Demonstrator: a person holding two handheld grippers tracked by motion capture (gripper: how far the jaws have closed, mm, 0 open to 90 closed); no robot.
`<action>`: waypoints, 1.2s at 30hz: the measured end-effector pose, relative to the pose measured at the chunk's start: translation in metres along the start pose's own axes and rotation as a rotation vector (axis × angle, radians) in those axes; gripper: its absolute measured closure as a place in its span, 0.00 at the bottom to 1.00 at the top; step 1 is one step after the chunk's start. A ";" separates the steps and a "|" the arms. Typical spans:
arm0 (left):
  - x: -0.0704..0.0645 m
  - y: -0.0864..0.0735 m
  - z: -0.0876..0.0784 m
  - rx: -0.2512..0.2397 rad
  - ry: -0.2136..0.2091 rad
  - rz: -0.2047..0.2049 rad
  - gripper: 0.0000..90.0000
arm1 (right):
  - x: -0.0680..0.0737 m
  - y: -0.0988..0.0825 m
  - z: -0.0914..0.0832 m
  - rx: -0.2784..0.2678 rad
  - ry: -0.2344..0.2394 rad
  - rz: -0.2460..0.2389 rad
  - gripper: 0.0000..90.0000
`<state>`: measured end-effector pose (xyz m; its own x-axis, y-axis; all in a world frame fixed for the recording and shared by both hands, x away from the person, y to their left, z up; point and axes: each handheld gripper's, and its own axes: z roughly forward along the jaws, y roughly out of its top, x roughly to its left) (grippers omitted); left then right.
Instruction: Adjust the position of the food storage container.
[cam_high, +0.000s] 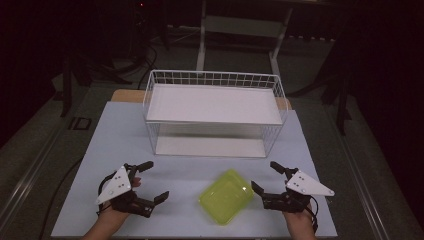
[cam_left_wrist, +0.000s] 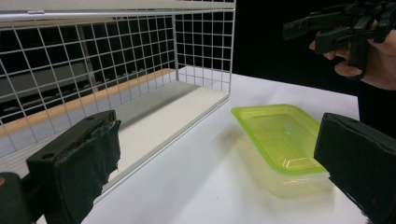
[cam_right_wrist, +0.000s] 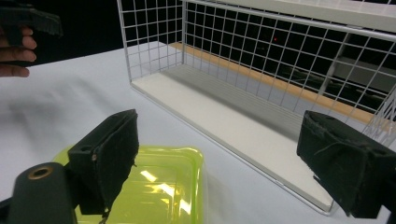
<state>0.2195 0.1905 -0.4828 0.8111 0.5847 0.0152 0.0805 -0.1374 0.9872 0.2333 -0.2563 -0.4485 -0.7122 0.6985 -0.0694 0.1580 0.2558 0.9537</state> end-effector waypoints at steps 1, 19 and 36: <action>0.000 0.000 0.000 0.000 -0.001 0.001 0.01 | 0.000 0.000 0.001 0.004 0.000 -0.005 0.14; -0.003 0.000 0.002 -0.001 -0.008 -0.003 0.01 | 0.020 0.004 0.007 0.058 0.064 0.046 0.14; -0.005 0.000 0.003 -0.003 -0.025 0.000 0.01 | 0.057 -0.021 0.001 0.312 0.183 0.087 0.70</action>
<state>0.2176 0.1855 -0.4829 0.8251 0.5649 0.0109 0.0793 -0.1348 0.9877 0.1897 -0.2216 -0.4728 -0.7927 0.6031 0.0886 0.4046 0.4119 0.8165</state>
